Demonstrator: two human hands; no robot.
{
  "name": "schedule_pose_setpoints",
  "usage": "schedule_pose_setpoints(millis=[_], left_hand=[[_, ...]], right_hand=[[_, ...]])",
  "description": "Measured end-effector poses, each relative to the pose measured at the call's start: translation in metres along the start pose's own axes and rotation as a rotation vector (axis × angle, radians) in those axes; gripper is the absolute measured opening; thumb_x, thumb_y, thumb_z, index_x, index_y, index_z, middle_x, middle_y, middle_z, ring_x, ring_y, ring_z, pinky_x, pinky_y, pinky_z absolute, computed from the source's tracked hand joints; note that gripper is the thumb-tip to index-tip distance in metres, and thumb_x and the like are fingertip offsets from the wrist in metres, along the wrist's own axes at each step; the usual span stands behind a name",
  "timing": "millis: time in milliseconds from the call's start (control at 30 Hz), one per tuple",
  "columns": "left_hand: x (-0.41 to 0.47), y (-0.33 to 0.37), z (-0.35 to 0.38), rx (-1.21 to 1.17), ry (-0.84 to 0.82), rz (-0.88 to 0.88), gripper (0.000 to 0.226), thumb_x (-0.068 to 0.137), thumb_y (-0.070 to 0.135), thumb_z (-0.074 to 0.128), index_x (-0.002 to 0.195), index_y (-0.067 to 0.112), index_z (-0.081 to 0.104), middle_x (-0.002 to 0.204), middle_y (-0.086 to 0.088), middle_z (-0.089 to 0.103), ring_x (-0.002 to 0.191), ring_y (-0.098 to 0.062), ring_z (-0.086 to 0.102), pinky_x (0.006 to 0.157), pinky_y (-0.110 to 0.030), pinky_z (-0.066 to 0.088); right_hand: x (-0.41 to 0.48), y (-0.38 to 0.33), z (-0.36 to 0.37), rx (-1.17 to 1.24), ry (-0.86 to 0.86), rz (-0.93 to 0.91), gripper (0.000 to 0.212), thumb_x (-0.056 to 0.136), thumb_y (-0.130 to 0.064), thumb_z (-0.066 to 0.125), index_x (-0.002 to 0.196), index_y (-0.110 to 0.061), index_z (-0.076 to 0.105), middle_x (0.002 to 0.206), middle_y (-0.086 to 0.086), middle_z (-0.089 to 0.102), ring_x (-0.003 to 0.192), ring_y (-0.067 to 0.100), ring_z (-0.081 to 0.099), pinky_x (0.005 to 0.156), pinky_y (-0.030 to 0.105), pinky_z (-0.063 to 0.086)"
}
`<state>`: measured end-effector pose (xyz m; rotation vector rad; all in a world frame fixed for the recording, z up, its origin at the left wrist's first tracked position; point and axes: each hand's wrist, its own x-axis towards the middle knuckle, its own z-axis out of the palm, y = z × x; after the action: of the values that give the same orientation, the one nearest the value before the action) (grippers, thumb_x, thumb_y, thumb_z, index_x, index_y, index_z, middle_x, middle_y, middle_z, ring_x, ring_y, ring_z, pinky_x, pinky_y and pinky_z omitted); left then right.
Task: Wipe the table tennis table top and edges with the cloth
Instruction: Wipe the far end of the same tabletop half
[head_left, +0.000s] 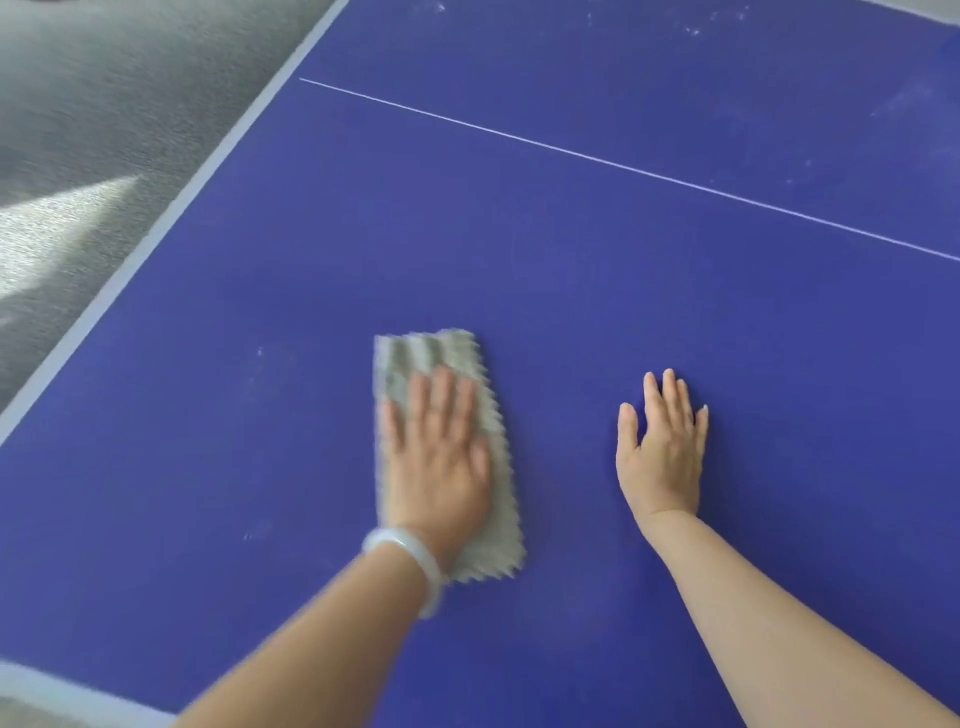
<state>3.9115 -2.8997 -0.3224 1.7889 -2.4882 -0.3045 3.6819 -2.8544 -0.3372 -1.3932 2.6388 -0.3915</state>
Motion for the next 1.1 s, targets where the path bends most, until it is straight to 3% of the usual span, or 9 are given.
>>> schedule_pose_setpoints(millis=[133, 233, 300, 367, 500, 667, 800, 967, 1100], left_hand=[[-0.113, 0.091, 0.030, -0.070, -0.115, 0.478, 0.069, 0.094, 0.039, 0.041, 0.157, 0.020, 0.022, 0.165, -0.004, 0.014, 0.153, -0.028, 0.000, 0.118, -0.056, 0.010], [-0.138, 0.063, 0.028, -0.030, -0.100, 0.583, 0.070, 0.093, 0.043, 0.042, 0.158, 0.024, 0.020, 0.166, 0.000, 0.012, 0.153, -0.024, 0.005, 0.119, -0.054, 0.011], [-0.129, 0.014, 0.018, -0.013, -0.065, 0.476, 0.068, 0.093, 0.042, 0.041, 0.157, 0.028, 0.024, 0.165, 0.002, 0.016, 0.153, -0.021, 0.009, 0.120, -0.053, 0.014], [-0.113, -0.043, 0.004, 0.002, -0.011, 0.220, 0.064, 0.095, 0.042, 0.036, 0.156, 0.030, 0.024, 0.165, 0.004, 0.016, 0.153, -0.020, 0.010, 0.121, -0.052, 0.014], [-0.102, -0.086, -0.003, 0.028, 0.012, -0.152, 0.063, 0.098, 0.046, 0.019, 0.158, 0.034, 0.005, 0.166, 0.010, -0.001, 0.152, -0.013, -0.009, 0.123, -0.048, -0.002], [-0.099, -0.083, -0.001, 0.001, 0.022, -0.131, 0.063, 0.097, 0.047, 0.017, 0.158, 0.035, 0.004, 0.166, 0.011, -0.002, 0.152, -0.012, -0.011, 0.123, -0.047, -0.003], [-0.099, -0.084, 0.000, -0.013, 0.028, -0.141, 0.063, 0.097, 0.048, 0.017, 0.157, 0.035, 0.004, 0.166, 0.012, -0.002, 0.151, -0.011, -0.012, 0.123, -0.047, -0.003], [-0.096, -0.085, 0.001, -0.025, 0.022, -0.136, 0.063, 0.097, 0.047, 0.017, 0.158, 0.035, 0.004, 0.166, 0.012, -0.003, 0.151, -0.010, -0.015, 0.123, -0.046, -0.007], [-0.098, -0.085, 0.002, -0.026, 0.026, -0.129, 0.063, 0.097, 0.047, 0.018, 0.158, 0.034, 0.005, 0.165, 0.011, -0.002, 0.151, -0.011, -0.015, 0.122, -0.046, -0.006]], right_hand=[[-0.001, 0.003, 0.000, 0.056, 0.014, -0.013, 0.053, 0.107, -0.034, 0.034, 0.155, -0.011, 0.035, 0.165, 0.007, 0.022, 0.154, 0.019, 0.014, 0.126, 0.042, 0.000], [0.000, 0.003, 0.000, 0.102, 0.039, -0.039, 0.050, 0.107, -0.031, 0.037, 0.152, -0.011, 0.039, 0.164, 0.009, 0.026, 0.153, 0.021, 0.017, 0.126, 0.043, 0.000], [0.000, 0.003, 0.001, 0.105, 0.039, -0.042, 0.050, 0.107, -0.033, 0.036, 0.152, -0.011, 0.039, 0.164, 0.008, 0.025, 0.154, 0.021, 0.016, 0.126, 0.043, 0.001], [0.001, 0.002, 0.000, 0.080, 0.032, -0.048, 0.052, 0.107, -0.036, 0.034, 0.153, -0.012, 0.037, 0.165, 0.008, 0.024, 0.154, 0.021, 0.015, 0.126, 0.045, 0.001], [0.000, -0.002, 0.003, -0.051, 0.005, -0.049, 0.059, 0.105, -0.039, 0.035, 0.155, -0.008, 0.030, 0.165, 0.012, 0.020, 0.154, 0.026, 0.011, 0.125, 0.050, 0.002], [-0.021, -0.023, -0.006, -0.187, -0.095, -0.119, 0.061, 0.107, -0.036, 0.031, 0.158, -0.004, 0.018, 0.166, 0.015, 0.012, 0.154, 0.030, 0.006, 0.123, 0.056, 0.002], [-0.099, -0.073, 0.007, -0.015, -0.122, -0.306, 0.058, 0.106, -0.030, 0.038, 0.156, -0.003, 0.025, 0.165, 0.015, 0.017, 0.154, 0.028, 0.010, 0.125, 0.050, -0.001], [-0.143, -0.132, 0.028, 0.175, -0.114, -0.039, 0.056, 0.108, -0.033, 0.029, 0.157, -0.008, 0.023, 0.167, 0.010, 0.010, 0.155, 0.023, 0.002, 0.125, 0.043, -0.007], [-0.150, -0.141, 0.036, 0.028, -0.065, -0.059, 0.061, 0.105, -0.039, 0.030, 0.157, -0.008, 0.022, 0.167, 0.014, 0.012, 0.155, 0.026, 0.003, 0.124, 0.051, -0.004]])
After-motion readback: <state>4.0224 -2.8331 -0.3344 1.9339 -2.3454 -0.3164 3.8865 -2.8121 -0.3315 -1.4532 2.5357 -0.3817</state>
